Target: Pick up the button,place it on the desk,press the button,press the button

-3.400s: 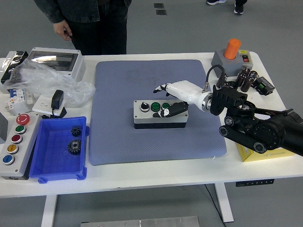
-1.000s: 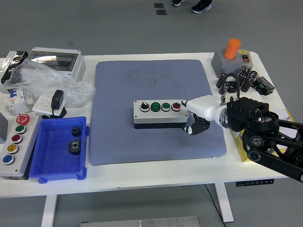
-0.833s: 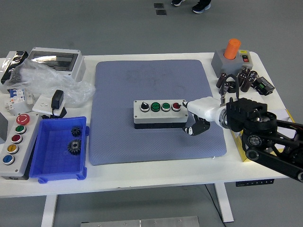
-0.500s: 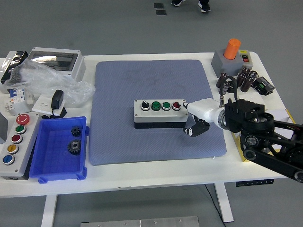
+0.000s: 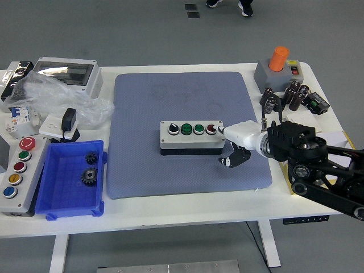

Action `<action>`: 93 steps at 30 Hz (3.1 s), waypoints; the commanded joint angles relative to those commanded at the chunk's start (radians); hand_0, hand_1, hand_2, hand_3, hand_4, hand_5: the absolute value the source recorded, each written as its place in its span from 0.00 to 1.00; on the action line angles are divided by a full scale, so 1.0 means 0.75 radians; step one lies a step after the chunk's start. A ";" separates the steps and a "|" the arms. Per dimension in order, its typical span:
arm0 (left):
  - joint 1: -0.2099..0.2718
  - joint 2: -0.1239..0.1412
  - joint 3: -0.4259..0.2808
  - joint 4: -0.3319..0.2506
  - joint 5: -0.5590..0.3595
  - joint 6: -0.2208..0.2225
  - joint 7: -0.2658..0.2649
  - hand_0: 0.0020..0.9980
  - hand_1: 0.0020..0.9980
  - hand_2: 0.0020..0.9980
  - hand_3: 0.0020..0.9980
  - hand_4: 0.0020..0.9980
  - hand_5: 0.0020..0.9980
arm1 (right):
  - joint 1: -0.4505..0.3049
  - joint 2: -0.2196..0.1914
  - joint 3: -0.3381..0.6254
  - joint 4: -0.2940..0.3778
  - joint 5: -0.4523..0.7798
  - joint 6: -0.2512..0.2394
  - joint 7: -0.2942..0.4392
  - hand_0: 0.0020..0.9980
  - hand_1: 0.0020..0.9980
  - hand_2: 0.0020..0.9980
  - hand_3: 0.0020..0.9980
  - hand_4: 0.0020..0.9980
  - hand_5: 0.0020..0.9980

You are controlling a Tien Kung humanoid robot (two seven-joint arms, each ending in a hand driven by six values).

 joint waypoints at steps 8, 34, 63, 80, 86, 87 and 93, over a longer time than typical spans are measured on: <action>0.001 -0.002 0.009 0.003 -0.008 0.000 0.002 0.65 0.70 0.70 0.80 0.91 0.51 | -0.029 -0.044 0.176 0.045 0.049 -0.108 0.111 0.55 0.35 0.29 0.99 0.67 0.46; 0.006 -0.016 0.052 0.011 -0.040 -0.012 0.018 0.65 0.70 0.70 0.80 0.91 0.51 | -0.274 0.044 0.555 -0.080 0.015 -0.427 0.416 0.77 0.81 0.88 0.97 0.99 0.67; -0.002 -0.009 0.055 0.007 -0.030 -0.044 0.043 0.66 0.70 0.70 0.80 0.91 0.52 | -0.496 0.063 0.820 -0.124 0.375 -0.521 0.695 0.92 0.89 0.93 0.95 1.00 0.88; -0.008 0.030 0.048 0.011 -0.017 -0.069 0.074 0.67 0.70 0.70 0.80 0.91 0.52 | -0.768 0.030 1.139 -0.050 0.384 -0.626 0.768 0.91 0.88 0.90 0.91 1.00 0.87; 0.014 0.056 0.060 0.011 -0.032 -0.072 0.082 0.67 0.70 0.70 0.80 0.91 0.52 | -0.785 0.056 1.174 -0.058 0.397 -0.622 0.773 0.90 0.87 0.89 0.90 1.00 0.86; 0.016 0.061 0.064 0.012 -0.036 -0.072 0.083 0.67 0.70 0.70 0.80 0.91 0.53 | -0.781 0.059 1.175 -0.062 0.399 -0.620 0.771 0.89 0.86 0.88 0.89 1.00 0.86; 0.018 0.070 0.071 0.012 -0.039 -0.072 0.084 0.67 0.70 0.70 0.80 0.92 0.53 | -0.754 0.050 1.163 -0.064 0.399 -0.603 0.755 0.89 0.86 0.88 0.89 1.00 0.85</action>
